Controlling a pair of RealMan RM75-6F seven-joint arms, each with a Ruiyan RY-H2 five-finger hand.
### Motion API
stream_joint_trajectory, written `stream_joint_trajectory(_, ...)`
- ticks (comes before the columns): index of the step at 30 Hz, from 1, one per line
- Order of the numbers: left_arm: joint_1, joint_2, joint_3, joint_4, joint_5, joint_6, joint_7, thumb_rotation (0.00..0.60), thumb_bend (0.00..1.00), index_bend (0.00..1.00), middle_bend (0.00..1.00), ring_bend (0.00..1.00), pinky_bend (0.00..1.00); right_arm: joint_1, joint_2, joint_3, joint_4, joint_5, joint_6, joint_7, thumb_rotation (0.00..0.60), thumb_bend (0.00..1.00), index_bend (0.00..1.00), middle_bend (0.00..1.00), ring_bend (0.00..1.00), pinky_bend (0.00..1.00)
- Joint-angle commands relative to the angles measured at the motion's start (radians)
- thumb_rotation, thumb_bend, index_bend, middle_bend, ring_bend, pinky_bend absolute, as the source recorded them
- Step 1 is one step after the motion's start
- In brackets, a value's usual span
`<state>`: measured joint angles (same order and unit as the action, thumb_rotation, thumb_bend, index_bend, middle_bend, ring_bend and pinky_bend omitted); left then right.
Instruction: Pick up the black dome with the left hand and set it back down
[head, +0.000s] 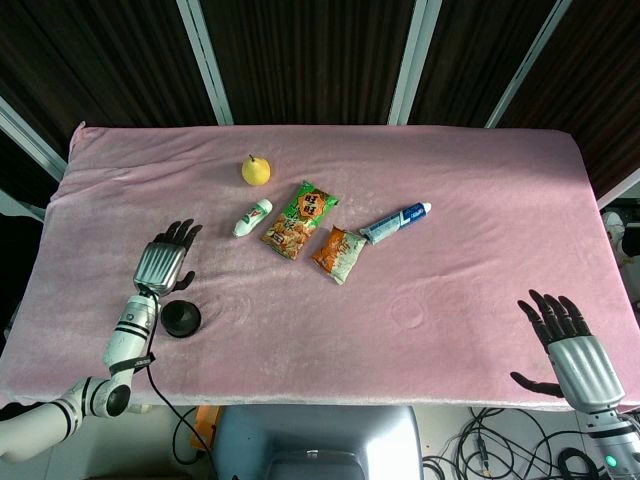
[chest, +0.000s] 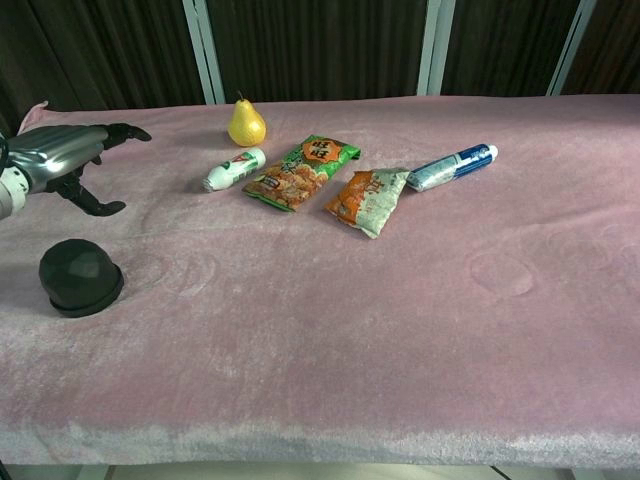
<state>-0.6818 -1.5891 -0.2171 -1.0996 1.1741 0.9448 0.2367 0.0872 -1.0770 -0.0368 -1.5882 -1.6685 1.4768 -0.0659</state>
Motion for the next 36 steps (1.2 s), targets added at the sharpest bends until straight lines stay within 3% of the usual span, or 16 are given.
stream_joint_trajectory(1, 0.0, -0.001, 0.002, -0.001, 0.0, 0.003, 0.001, 0.6, 0.32, 0.11, 0.05, 0.07, 0.28, 0.001, 0.001, 0.0, -0.001, -0.001, -0.001, 0.0, 0.6, 0.0, 0.0, 0.0, 0.03, 0.16)
stream_joint_trajectory(13, 0.011, 0.022, 0.009, -0.031, 0.0, 0.027, 0.01, 0.6, 0.32, 0.11, 0.05, 0.07, 0.3, 0.003, 0.001, -0.001, 0.004, -0.004, -0.004, 0.005, 0.6, 0.0, 0.0, 0.0, 0.03, 0.16)
stream_joint_trajectory(20, 0.055, 0.181, 0.02, -0.207, -0.007, 0.034, 0.002, 0.6, 0.32, 0.08, 0.05, 0.09, 0.32, 0.012, 0.0, -0.001, 0.003, -0.01, -0.016, -0.001, 0.6, 0.0, 0.0, 0.0, 0.03, 0.15)
stream_joint_trajectory(26, 0.114, 0.329, 0.065, -0.386, 0.013, 0.008, -0.095, 0.6, 0.32, 0.04, 0.01, 0.03, 0.27, 0.019, 0.001, -0.001, -0.004, -0.009, -0.029, -0.011, 0.6, 0.0, 0.0, 0.0, 0.03, 0.16)
stream_joint_trajectory(36, 0.177, 0.366, 0.156, -0.443, 0.154, 0.056, -0.19, 0.6, 0.31, 0.0, 0.0, 0.0, 0.2, 0.027, 0.004, -0.002, -0.012, -0.007, -0.045, -0.02, 0.6, 0.0, 0.0, 0.0, 0.03, 0.16)
